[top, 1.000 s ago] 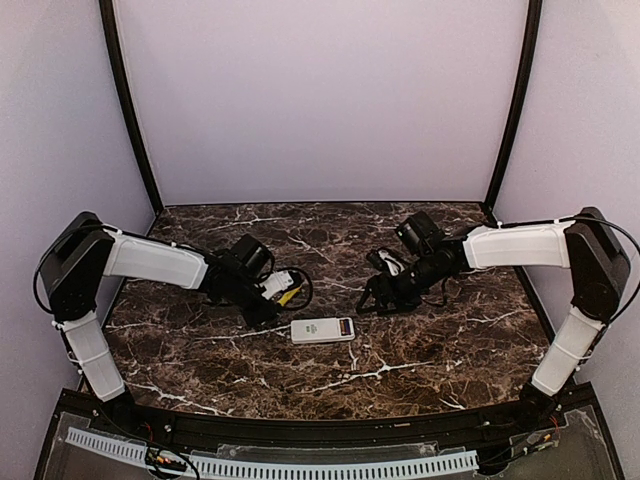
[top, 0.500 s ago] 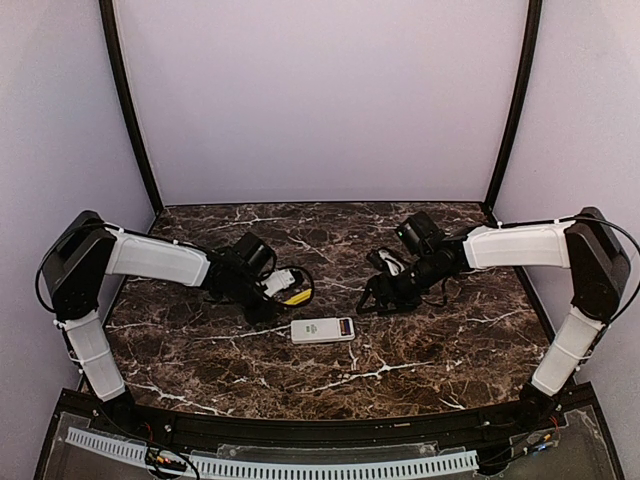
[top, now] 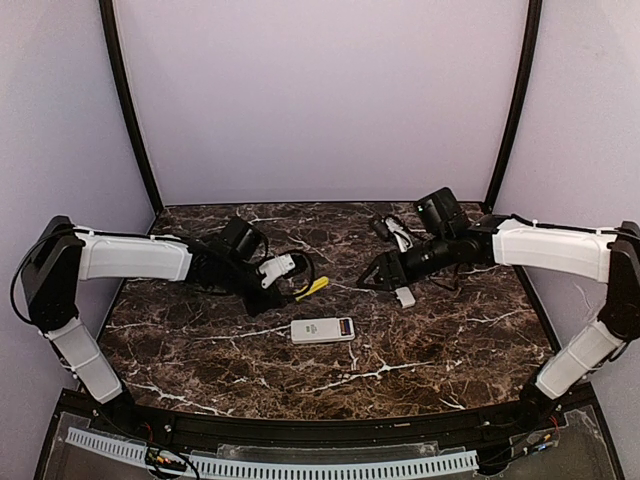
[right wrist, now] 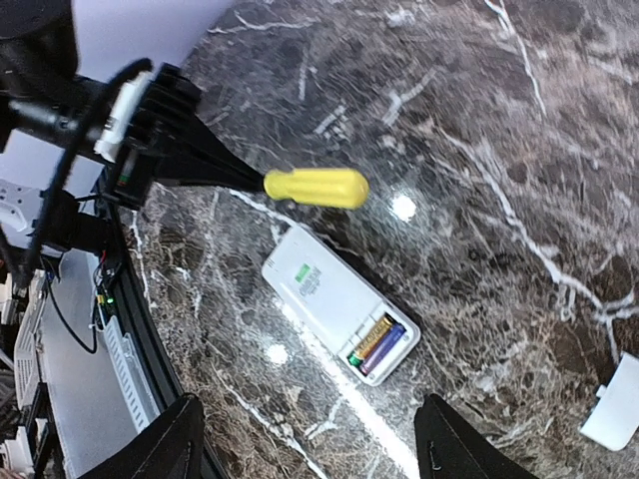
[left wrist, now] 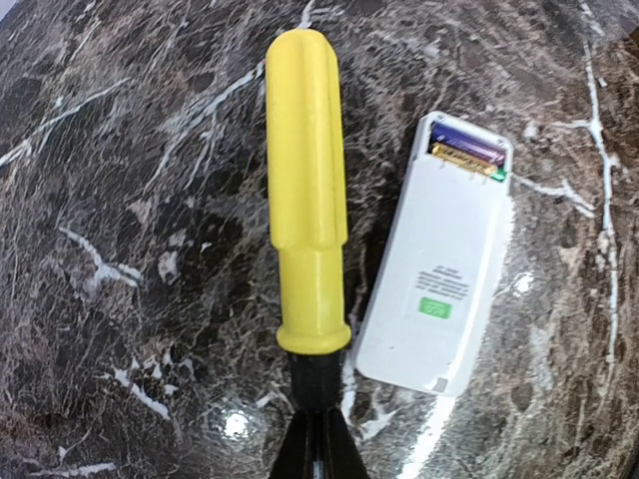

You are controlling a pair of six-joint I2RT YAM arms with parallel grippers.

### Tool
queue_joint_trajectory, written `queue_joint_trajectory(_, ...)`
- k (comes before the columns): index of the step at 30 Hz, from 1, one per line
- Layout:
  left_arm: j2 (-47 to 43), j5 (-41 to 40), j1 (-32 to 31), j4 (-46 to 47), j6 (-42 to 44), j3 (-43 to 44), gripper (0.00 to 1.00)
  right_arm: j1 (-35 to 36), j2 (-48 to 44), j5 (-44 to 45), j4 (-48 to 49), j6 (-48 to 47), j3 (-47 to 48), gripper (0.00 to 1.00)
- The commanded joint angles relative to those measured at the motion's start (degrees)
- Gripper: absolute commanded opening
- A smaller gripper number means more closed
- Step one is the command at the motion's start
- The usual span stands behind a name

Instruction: Unload the batteries from the remote control

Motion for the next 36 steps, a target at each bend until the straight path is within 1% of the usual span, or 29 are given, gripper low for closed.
queue_joint_trajectory(1, -3.99, 12.32, 0.08, -1.64, 0.38, 1.12, 0.0, -0.21, -4.51, -5.38, 6.87, -6.14, -1.11, 0.72)
queue_joint_trajectory(2, -4.31, 13.92, 0.08, -1.88, 0.34, 1.36, 0.0, -0.21, -5.02, -7.42, 7.4, -7.21, -1.1, 0.72)
queue_joint_trajectory(5, -6.11, 22.94, 0.01, -2.14, -0.13, 1.59, 0.0, -0.21, -6.35, -15.64, 8.69, -10.24, -1.17, 0.72)
queue_joint_trajectory(6, -6.43, 24.33, 0.0, -1.99, -0.31, 1.41, 0.0, -0.21, -6.69, -17.17, 8.81, -10.95, -1.18, 0.72)
queue_joint_trajectory(8, -7.65, 27.64, -0.01, -1.64, -0.63, 1.27, 0.0, -0.21, -6.94, -18.42, 8.54, -12.04, -0.66, 0.72)
queue_joint_trajectory(12, -8.29, 30.14, -0.07, -1.93, -0.74, 1.27, 0.0, -0.21, -6.17, -19.5, 6.48, -14.48, 0.65, 0.71)
queue_joint_trajectory(17, -8.71, 30.74, -0.33, -2.39, -0.7, 1.38, 0.0, -0.21, -5.02, -19.94, 5.03, -15.73, 1.57, 0.71)
queue_joint_trajectory(26, -9.34, 28.99, -1.73, -3.3, -0.48, 1.81, 0.0, 0.54, -1.87, -19.61, 1.39, -15.45, 4.13, 0.72)
queue_joint_trajectory(36, -10.33, 26.43, -2.83, -3.11, -0.75, 1.74, 0.0, 3.31, 2.56, -19.51, -1.48, -15.29, 8.68, 0.7)
